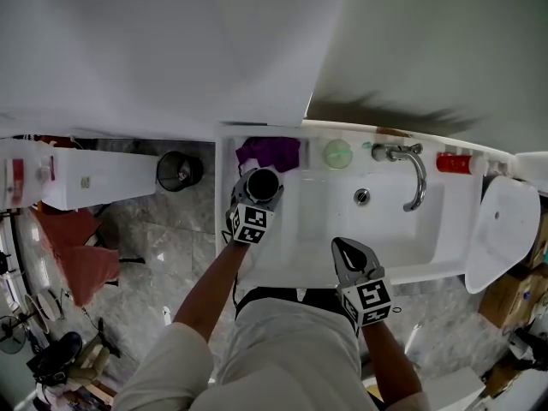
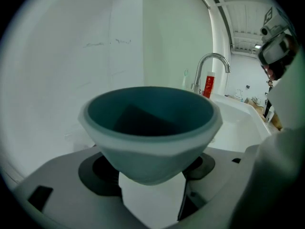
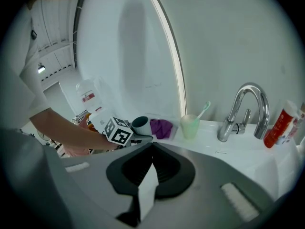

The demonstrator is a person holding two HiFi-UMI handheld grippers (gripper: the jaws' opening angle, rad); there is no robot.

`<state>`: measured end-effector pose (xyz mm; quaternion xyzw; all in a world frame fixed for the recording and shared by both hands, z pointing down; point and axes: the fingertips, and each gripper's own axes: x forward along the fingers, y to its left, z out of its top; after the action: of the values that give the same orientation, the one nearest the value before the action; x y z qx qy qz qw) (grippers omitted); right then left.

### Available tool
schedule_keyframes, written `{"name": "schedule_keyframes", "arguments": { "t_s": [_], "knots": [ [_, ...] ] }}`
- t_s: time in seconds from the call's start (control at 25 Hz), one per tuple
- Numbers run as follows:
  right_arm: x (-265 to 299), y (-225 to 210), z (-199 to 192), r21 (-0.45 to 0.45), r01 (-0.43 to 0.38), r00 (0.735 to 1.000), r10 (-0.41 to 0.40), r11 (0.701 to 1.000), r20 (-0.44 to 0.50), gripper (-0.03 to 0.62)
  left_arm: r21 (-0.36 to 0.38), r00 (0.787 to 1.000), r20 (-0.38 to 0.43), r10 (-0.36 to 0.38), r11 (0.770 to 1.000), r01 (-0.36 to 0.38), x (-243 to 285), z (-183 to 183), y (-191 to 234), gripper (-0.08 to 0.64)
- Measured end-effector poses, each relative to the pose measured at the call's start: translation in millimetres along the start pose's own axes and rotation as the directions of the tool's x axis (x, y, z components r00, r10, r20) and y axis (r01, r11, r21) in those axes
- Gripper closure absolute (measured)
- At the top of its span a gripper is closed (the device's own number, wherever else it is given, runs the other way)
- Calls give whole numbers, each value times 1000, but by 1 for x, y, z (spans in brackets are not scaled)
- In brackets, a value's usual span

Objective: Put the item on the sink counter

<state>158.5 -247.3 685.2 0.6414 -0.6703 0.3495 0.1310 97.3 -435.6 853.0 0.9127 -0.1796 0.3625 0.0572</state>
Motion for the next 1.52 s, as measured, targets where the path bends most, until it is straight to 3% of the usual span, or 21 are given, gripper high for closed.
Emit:
{"name": "schedule_keyframes", "arguments": {
  "t_s": [0.92, 1.16, 1.52],
  "knots": [
    [-7, -2, -8, 3, 39, 999, -39, 999, -7, 581, -11, 999, -29, -32, 999, 32, 16, -21, -6, 206],
    [-11, 2, -10, -9, 46, 999, -46, 999, -4, 581, -53, 999, -10, -42, 998, 41, 13, -17, -5, 156],
    [-24, 22, -3, -45, 45, 999, -44, 998, 30, 581, -50, 998, 39, -41, 998, 43, -23, -4, -3, 132]
  ]
}}
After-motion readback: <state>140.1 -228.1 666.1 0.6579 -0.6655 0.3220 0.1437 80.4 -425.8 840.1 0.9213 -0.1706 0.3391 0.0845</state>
